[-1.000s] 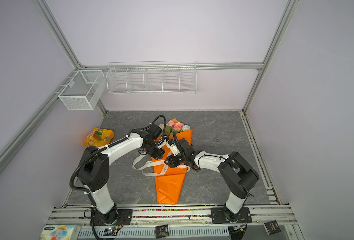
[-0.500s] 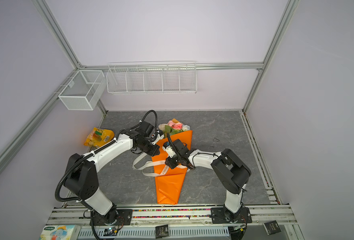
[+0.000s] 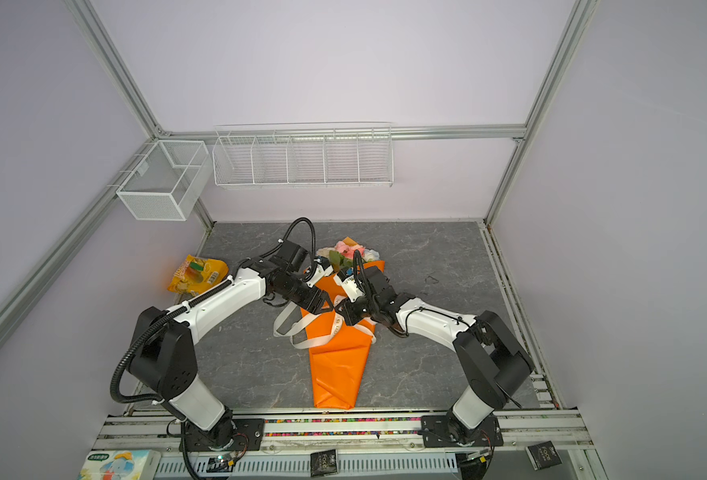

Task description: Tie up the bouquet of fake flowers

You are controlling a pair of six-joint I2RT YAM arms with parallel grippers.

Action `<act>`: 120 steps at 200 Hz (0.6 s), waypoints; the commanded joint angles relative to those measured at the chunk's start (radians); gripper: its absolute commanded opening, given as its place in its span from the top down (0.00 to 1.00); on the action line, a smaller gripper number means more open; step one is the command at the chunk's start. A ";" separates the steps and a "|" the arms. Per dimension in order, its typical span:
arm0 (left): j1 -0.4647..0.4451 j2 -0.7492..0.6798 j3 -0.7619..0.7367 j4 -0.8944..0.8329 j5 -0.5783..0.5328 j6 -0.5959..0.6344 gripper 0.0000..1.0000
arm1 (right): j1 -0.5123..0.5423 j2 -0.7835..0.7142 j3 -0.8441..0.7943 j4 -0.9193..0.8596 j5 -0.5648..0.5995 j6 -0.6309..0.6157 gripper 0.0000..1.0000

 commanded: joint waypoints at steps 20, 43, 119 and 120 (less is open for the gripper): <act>0.024 0.035 0.015 0.026 0.128 0.033 0.20 | -0.019 -0.017 -0.026 0.059 -0.087 0.025 0.91; 0.025 0.078 0.028 0.018 0.121 0.064 0.15 | -0.027 -0.014 -0.025 0.074 -0.107 0.028 0.90; 0.024 0.114 0.016 -0.044 0.276 0.134 0.18 | -0.051 0.003 -0.020 0.096 -0.114 0.072 0.89; 0.024 0.114 0.016 -0.044 0.276 0.133 0.18 | -0.052 0.003 -0.020 0.097 -0.113 0.072 0.89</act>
